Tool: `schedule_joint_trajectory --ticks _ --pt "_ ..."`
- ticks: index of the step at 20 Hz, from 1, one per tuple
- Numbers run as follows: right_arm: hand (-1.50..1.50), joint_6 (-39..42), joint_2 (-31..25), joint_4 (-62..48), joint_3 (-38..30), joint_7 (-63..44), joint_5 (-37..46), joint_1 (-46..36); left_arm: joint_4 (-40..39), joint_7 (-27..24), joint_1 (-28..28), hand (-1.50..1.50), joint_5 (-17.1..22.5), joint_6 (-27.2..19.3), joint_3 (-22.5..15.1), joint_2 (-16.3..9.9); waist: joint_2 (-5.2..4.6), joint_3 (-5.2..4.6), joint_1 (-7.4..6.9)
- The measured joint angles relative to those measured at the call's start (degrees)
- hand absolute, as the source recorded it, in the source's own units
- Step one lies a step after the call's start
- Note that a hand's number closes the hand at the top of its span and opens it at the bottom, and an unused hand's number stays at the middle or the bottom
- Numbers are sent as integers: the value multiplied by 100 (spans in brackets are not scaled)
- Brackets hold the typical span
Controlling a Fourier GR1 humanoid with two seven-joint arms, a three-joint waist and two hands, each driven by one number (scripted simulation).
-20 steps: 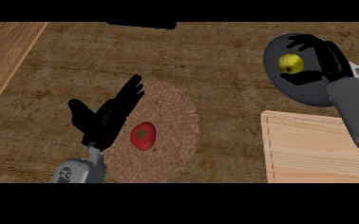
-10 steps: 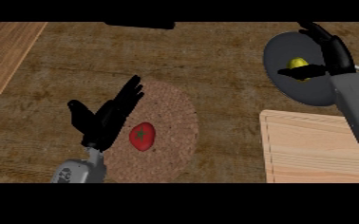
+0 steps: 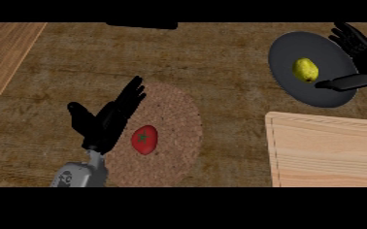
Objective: Pick the pear from the cutting board and place it in the pan
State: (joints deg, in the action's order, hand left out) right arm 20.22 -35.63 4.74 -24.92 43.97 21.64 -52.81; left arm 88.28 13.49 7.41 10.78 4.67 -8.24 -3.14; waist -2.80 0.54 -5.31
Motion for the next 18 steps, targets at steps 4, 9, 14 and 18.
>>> schedule_joint_trajectory --ticks 4,9,14,18 --pt "-150 453 -295 48 53 -4 29 222 5 -65 -74 0 -2 19 -8 6 1 9 29" --pt "-150 784 -541 186 112 -69 40 408 11 -53 -79 0 19 30 38 -28 11 19 60" --pt "-150 989 -719 349 181 -82 38 605 59 -19 -88 0 48 22 76 -43 35 24 99" --pt "-150 1084 -817 484 242 -111 25 687 48 -27 -90 0 51 20 79 -32 46 23 116"
